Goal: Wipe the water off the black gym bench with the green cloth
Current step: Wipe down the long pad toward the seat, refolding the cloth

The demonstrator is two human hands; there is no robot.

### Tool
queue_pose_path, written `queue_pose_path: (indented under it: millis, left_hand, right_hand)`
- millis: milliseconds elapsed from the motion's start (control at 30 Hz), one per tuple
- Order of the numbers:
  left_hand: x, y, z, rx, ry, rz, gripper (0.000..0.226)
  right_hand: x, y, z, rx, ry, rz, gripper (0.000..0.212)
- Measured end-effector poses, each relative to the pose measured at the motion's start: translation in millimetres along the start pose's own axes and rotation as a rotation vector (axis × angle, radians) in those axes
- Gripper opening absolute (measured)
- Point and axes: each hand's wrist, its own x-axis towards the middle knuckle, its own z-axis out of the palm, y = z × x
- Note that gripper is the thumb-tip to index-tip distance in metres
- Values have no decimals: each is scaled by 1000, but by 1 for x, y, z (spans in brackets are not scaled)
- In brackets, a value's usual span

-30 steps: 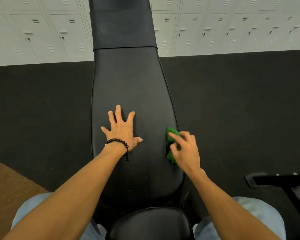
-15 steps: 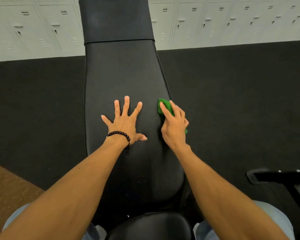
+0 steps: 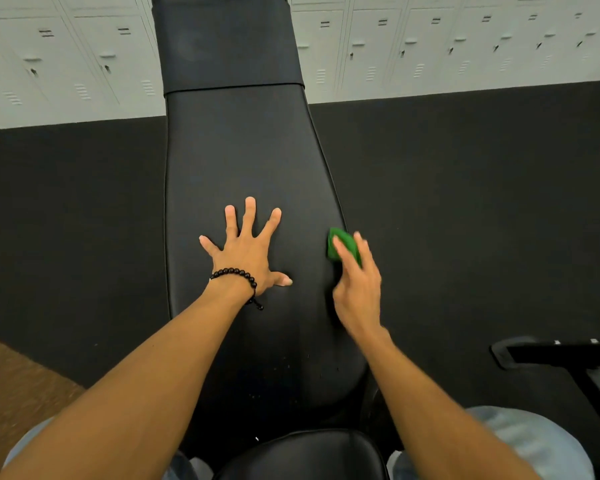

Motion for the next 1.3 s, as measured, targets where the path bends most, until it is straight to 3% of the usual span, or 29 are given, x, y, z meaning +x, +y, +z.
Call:
queue_pose_path:
  millis: [133, 233, 367, 433, 500, 600, 700, 800, 933, 1067, 1200, 1300]
  left_hand:
    - [0, 0, -2, 5, -14, -5, 130]
    - [1, 1, -2, 1, -16, -13, 130]
    - [-1, 4, -8, 14, -55, -16, 130]
    - [-1, 5, -15, 2, -96, -29, 127]
    - [-6, 7, -26, -36, -98, -28, 117]
    - [-19, 23, -42, -321, -14, 30, 94]
    - [-28, 41, -54, -867, -195, -33, 74]
    - [-37, 46, -60, -1236, -325, -40, 56]
    - [-44, 33, -65, -1374, -325, -98, 33]
    - [-55, 10, -73, -1428, -354, -46, 30]
    - [-64, 7, -86, -1442, -303, 46, 32]
    - [-68, 5, -95, -1431, -285, 113, 38]
  right_hand:
    - [73, -34, 4, 24, -74, 25, 59]
    - [40, -23, -1, 4, -64, 15, 60]
    - [-54, -3, -7, -149, -138, -74, 81]
    - [-61, 1, -14, -114, -177, -89, 81]
    - [-42, -5, -22, -1, -148, 9, 73]
    - [-7, -42, -49, 210, -65, 35, 58]
    - [11, -82, -71, 297, -114, -56, 52]
    - [16, -103, -82, 445, -158, 64, 65]
    - [22, -107, -97, 560, -273, 187, 77]
    - [29, -110, -111, 662, -353, 314, 56]
    - [22, -116, -110, 993, -393, 465, 45]
    - [11, -123, -109, 1175, -641, 552, 31]
